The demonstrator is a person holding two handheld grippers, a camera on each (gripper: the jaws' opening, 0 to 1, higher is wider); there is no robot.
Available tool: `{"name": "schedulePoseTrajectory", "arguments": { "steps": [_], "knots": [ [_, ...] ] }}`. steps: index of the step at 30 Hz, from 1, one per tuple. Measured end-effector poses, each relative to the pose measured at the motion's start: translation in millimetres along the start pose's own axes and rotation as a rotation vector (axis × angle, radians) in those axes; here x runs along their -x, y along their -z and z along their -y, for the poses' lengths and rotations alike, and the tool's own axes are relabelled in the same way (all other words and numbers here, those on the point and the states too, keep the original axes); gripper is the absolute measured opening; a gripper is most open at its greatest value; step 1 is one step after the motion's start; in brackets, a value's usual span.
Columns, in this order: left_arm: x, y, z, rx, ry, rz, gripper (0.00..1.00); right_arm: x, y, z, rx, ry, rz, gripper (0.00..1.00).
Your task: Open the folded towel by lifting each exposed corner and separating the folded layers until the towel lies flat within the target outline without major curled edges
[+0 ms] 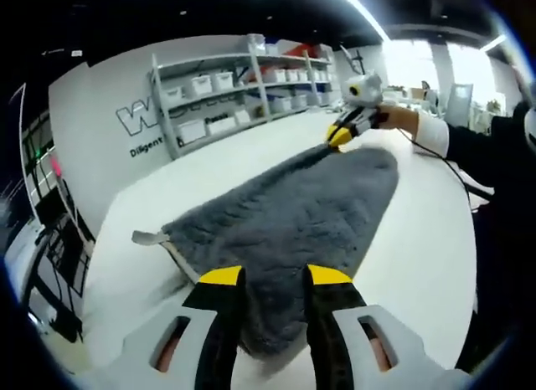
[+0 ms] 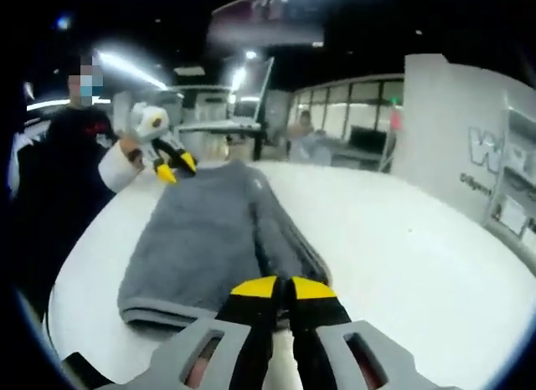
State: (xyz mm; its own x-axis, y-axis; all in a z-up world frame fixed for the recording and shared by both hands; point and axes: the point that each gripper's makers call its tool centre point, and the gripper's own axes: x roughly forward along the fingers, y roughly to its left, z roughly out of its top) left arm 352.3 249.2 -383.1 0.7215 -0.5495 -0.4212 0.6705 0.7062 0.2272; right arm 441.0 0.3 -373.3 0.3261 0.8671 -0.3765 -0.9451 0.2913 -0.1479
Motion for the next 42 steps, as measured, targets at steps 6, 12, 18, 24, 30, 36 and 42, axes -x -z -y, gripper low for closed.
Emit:
{"name": "schedulePoseTrajectory", "arguments": {
  "steps": [6, 12, 18, 24, 30, 36, 42],
  "knots": [
    [2.0, -13.7, -5.1, -0.038, -0.031, 0.052, 0.29, 6.0, -17.9, -9.0, 0.029, -0.031, 0.063, 0.00],
    [1.4, -28.1, -12.9, -0.101, -0.096, 0.094, 0.33, 10.7, -27.1, -23.2, 0.036, -0.092, 0.093, 0.00],
    [-3.0, -35.4, -22.2, -0.161, -0.168, 0.111, 0.39, 17.9, -37.4, -39.1, 0.038, -0.170, 0.135, 0.00],
    [-9.5, -32.6, -36.6, -0.158, -0.229, 0.124, 0.48, 25.8, -47.8, -56.4, 0.040, -0.250, 0.177, 0.00],
    [-8.5, -25.6, -53.6, -0.141, -0.290, 0.121, 0.57, 32.3, -54.0, -77.2, 0.047, -0.351, 0.199, 0.00],
    [-6.1, -26.6, -57.4, -0.147, -0.307, 0.144, 0.58, 42.3, -63.0, -92.6, 0.024, -0.439, 0.241, 0.00],
    [-4.3, -37.2, -53.1, -0.214, -0.327, 0.177, 0.57, 53.2, -66.4, -118.1, 0.000, -0.577, 0.242, 0.00]
  ]
}}
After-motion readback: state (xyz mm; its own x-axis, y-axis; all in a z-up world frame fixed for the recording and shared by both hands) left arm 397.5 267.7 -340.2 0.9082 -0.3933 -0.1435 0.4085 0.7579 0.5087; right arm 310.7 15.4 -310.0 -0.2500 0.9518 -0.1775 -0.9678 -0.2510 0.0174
